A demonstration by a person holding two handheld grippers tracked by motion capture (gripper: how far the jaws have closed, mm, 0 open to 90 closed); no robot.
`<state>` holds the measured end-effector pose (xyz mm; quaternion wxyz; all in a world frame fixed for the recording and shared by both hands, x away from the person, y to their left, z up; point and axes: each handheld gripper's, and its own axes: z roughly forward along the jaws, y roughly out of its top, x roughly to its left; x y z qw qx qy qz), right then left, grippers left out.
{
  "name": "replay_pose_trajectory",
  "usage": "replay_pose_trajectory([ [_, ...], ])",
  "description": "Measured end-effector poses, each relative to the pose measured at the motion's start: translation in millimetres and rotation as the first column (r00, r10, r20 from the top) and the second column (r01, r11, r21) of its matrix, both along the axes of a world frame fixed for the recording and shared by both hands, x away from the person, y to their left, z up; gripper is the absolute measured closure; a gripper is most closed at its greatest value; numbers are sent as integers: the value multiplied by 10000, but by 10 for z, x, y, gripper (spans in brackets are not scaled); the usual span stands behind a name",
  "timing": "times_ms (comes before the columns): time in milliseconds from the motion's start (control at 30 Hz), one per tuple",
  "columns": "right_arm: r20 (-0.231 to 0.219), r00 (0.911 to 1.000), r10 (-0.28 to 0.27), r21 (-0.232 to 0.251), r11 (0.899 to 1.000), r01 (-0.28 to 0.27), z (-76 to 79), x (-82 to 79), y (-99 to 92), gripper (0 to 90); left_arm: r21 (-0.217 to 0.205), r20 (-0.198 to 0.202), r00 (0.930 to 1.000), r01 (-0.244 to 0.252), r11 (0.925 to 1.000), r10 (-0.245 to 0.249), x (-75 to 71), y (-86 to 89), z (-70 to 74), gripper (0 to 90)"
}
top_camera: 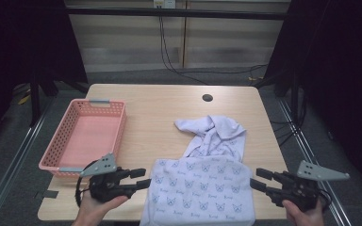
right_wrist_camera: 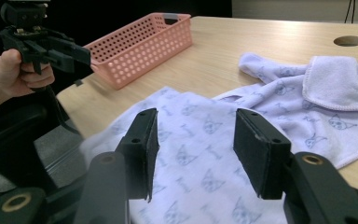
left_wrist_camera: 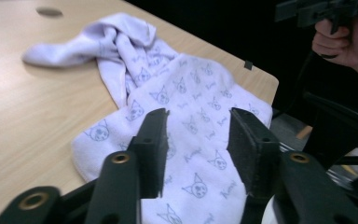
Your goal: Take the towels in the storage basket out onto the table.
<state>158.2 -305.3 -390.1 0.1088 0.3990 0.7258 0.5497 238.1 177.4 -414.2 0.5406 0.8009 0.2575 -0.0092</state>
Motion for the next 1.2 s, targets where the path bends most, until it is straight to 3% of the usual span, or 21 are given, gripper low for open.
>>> replay_pose_trajectory([
  [100,-307,9995,60,-350,9994,-71,-130,259,81,507,378,-257,9997,53,9993,-43,197,-151,-131,581],
  [167,-474,9988,113,-665,9977,-144,-220,420,141,506,253,-686,9975,162,9995,-144,317,-262,-209,549],
  [233,-744,9970,198,-844,9961,-261,-323,577,203,506,519,-585,9982,194,9985,-163,410,-364,-268,533],
  [267,-810,9964,233,-941,9951,-309,-361,634,224,506,565,-757,9970,182,9982,-139,492,-427,-319,517],
  [333,-1088,9937,263,-1310,9906,-406,-470,795,286,506,1093,-633,9980,122,9939,-53,609,-517,-389,490],
  [400,-1356,9904,268,-1566,9865,-482,-554,938,325,499,1145,-944,9955,148,9933,-40,740,-621,-488,473],
  [467,-1502,9884,229,-1884,9808,-514,-616,1044,345,493,1447,-972,9952,262,9891,-122,797,-705,-550,464],
  [533,-1662,9859,197,-1997,9784,-533,-694,1150,349,491,1475,-1152,9930,415,9882,-245,837,-775,-632,500],
  [600,-1840,9829,1,-2241,9737,-421,-777,1222,360,480,2027,-1098,9936,478,9781,-258,839,-841,-728,504],
  [667,-2196,9756,14,-2197,9742,-509,-868,1259,369,497,2309,-1233,9922,489,9718,-207,814,-860,-815,529],
  [733,-2519,9673,308,-2181,9720,-878,-929,1227,408,690,2253,-1326,9902,737,9715,-443,768,-835,-833,689],
  [800,-2539,9659,505,-2294,9670,-1109,-918,1158,445,782,2375,-1426,9876,982,9664,-653,707,-788,-804,799],
  [833,-2562,9642,689,-2189,9674,-1272,-898,1115,454,817,2240,-1516,9863,989,9696,-656,661,-740,-780,838],
  [933,-2541,9608,1111,-1855,9693,-1611,-834,946,459,847,1975,-1662,9816,1261,9722,-936,519,-617,-725,851],
  [1000,-2524,9579,1371,-1766,9667,-1849,-834,846,467,852,1860,-1661,9777,1594,9695,-1289,364,-551,-681,852],
  [1133,-2821,9388,1979,-1680,9532,-2514,-846,574,540,857,1658,-1772,9665,2151,9624,-1855,44,-432,-614,839],
  [1200,-3031,9264,2236,-1662,9448,-2824,-849,458,574,856,1406,-1911,9608,2294,9631,-2010,-96,-354,-609,835],
])
